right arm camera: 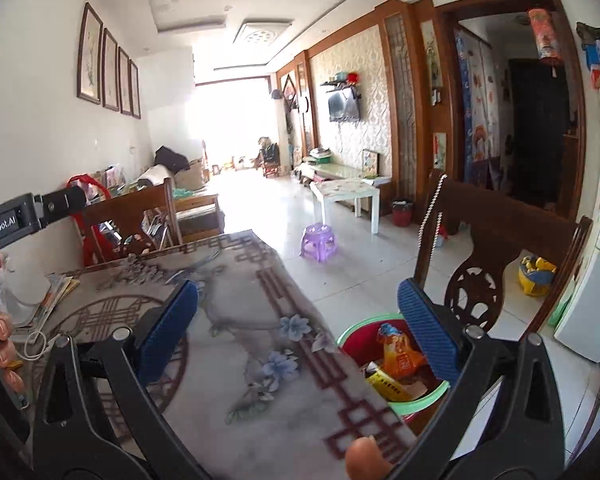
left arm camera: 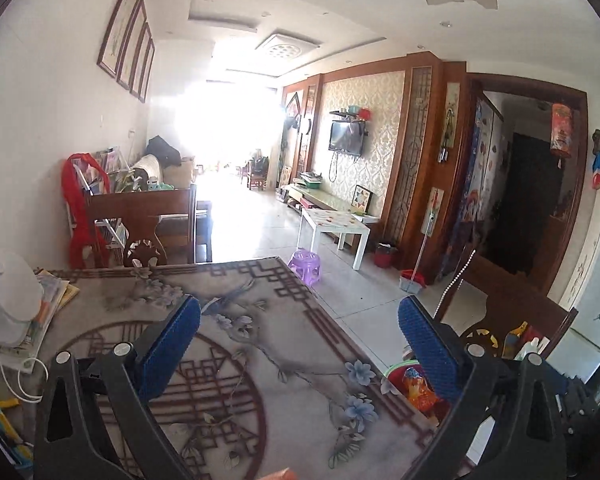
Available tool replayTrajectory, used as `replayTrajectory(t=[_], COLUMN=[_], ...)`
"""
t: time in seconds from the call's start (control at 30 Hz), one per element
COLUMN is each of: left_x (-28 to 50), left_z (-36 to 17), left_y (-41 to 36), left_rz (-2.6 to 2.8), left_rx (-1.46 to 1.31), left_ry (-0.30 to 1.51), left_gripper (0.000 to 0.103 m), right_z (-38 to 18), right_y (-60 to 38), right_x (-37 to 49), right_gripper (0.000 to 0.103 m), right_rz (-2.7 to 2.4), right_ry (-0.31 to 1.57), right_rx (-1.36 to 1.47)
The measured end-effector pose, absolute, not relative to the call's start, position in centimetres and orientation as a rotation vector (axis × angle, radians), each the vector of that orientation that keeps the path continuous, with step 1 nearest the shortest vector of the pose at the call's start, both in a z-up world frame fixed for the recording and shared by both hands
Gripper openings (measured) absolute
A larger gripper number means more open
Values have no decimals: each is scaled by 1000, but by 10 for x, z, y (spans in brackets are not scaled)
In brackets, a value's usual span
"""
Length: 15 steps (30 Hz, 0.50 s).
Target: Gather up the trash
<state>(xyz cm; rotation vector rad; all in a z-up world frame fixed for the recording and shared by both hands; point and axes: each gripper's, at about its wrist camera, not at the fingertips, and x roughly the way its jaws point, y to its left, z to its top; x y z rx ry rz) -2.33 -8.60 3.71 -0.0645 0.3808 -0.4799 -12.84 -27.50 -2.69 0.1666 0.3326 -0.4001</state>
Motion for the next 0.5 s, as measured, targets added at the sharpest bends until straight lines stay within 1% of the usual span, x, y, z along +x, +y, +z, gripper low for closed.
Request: replayTrajectory(t=[0.23, 0.5], left_x=[-13, -16], left_z=[22, 18], left_y=[-73, -69], left_rz=[-455, -458], left_rx=[-135, -130], left_ry=[512, 554], left_gripper=[95, 95], right_z=[-25, -22], right_y=[-254, -248], right_x=[-121, -123], right_gripper=[98, 98], right_rz=[-414, -412], right_ry=[394, 430], right_rx=[145, 134])
